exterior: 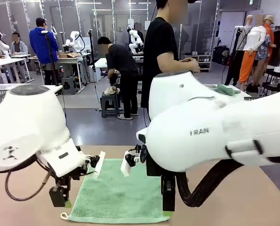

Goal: Fold the towels and place them in the basket.
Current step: When a person lays out a Towel with hook on the table, fold it in half twice.

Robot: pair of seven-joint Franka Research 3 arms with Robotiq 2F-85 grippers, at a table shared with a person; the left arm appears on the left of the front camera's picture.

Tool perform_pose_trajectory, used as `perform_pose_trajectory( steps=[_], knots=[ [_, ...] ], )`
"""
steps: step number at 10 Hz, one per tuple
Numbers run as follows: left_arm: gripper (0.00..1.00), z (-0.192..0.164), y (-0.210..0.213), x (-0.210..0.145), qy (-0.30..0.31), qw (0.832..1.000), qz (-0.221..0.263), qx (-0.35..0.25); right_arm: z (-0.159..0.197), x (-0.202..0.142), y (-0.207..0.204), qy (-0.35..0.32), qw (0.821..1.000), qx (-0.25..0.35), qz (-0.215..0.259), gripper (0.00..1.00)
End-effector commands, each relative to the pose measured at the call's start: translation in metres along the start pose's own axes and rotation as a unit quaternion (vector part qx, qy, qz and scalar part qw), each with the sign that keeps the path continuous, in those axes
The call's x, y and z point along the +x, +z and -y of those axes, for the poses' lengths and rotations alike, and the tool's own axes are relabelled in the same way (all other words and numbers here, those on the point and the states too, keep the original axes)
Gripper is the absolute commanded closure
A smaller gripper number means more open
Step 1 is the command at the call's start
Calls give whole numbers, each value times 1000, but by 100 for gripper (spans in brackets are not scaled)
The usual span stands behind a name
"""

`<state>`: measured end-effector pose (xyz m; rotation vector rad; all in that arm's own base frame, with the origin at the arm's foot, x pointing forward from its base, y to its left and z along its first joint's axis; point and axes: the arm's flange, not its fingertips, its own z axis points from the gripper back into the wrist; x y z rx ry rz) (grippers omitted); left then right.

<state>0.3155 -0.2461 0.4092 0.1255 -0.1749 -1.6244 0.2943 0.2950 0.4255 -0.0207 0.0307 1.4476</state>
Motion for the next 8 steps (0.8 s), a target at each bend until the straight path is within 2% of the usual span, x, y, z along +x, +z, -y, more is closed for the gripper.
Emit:
perform_pose_trajectory(
  steps=[1,6,8],
  knots=[
    [0,0,-22,4,14,1000,8,-9,10,-1,-19,21,1000,15,16,0],
    [0,10,-60,-10,6,999,8,-41,10,-3,-55,75,997,12,28,0],
    [0,14,-75,-11,10,999,0,-39,9,0,-74,75,997,10,30,0]
  ],
)
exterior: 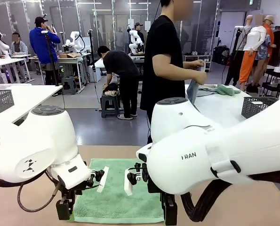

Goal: Fold the towels and place them in the basket.
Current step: When a person lays out a Towel with hook on the table, fold it in half twice.

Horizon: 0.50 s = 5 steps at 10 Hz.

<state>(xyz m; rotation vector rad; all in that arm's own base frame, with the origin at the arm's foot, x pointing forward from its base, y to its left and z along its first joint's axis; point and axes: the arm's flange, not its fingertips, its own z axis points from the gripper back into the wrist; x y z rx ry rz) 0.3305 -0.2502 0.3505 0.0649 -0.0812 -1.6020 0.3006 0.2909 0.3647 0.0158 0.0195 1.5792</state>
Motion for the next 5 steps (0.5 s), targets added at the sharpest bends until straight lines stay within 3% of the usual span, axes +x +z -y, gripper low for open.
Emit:
perform_pose_trajectory(
  steps=[1,5],
  knots=[
    [0,16,-22,-15,-6,1000,14,9,4,0,-19,6,1000,1,17,0],
    [0,14,-50,-29,-29,999,15,0,21,2,-43,-11,1000,-5,20,0]
  ],
)
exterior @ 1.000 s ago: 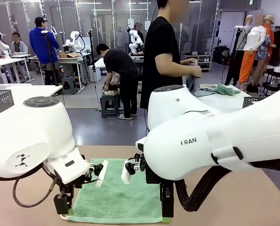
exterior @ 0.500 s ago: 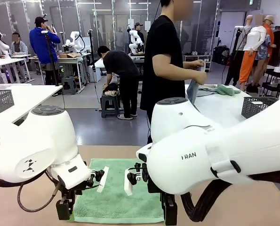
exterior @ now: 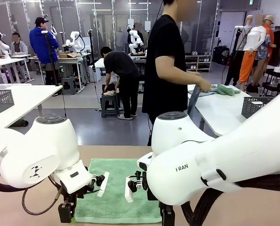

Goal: Fold the towels and place them in the basket.
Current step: When a person lays out a Towel with hook on the table, fold it in half twice.

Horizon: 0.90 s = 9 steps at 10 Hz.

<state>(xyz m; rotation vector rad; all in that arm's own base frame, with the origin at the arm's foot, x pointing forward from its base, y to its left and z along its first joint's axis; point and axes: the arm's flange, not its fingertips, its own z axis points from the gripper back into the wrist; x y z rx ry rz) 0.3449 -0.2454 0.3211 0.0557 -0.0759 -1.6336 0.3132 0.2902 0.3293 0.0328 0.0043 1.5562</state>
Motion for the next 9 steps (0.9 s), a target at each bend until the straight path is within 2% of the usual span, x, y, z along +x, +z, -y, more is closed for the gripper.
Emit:
perform_pose_trajectory(
  steps=[1,9],
  knots=[
    [0,27,-26,-27,-11,1000,11,-4,10,2,-12,1,1000,-4,13,0],
    [0,30,-43,-34,-10,1000,4,-12,32,-3,-27,15,1000,-8,11,0]
  ],
)
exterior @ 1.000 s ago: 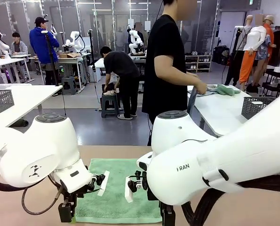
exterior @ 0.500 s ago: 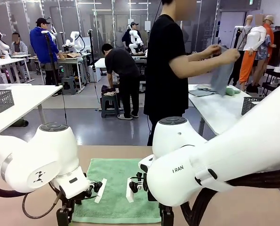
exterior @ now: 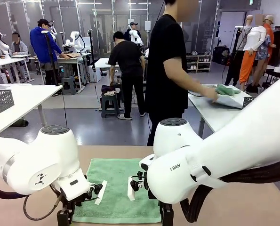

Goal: Fold the towels and place them in the basket.
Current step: When a person lays out a Towel with hook on the table, fold it in half twice.

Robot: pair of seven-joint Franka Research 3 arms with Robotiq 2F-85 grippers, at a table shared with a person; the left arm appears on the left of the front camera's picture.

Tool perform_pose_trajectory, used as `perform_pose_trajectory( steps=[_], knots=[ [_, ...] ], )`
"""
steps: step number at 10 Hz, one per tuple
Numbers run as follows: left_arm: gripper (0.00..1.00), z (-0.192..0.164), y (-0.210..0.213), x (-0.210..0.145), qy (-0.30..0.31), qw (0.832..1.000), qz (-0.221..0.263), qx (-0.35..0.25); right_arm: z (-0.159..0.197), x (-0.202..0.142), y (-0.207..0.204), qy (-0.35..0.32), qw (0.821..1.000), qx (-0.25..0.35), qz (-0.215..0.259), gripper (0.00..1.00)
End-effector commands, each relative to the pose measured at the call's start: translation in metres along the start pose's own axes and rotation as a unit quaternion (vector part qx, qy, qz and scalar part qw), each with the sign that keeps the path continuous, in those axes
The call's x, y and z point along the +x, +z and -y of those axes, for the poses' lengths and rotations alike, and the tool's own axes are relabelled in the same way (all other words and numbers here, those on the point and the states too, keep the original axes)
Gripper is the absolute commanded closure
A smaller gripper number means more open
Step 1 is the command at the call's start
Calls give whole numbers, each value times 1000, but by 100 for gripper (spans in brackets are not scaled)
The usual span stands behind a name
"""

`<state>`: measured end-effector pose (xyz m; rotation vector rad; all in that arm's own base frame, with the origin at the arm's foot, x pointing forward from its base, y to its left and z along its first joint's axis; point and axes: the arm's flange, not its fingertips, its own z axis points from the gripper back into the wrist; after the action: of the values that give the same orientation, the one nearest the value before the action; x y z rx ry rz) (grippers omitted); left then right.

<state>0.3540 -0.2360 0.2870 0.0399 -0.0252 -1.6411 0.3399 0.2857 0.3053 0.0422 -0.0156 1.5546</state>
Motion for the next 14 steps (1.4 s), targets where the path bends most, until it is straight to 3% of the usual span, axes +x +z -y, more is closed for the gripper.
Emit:
perform_pose_trajectory(
  steps=[1,13,14],
  knots=[
    [0,36,-9,-25,-7,1000,14,9,7,1,-7,19,1000,-3,1,0],
    [0,36,-1,-31,-19,1000,16,6,28,-1,-24,13,1000,5,-8,0],
    [20,36,-2,-32,-20,1000,12,9,28,-1,-24,13,1000,6,-7,20]
  ],
)
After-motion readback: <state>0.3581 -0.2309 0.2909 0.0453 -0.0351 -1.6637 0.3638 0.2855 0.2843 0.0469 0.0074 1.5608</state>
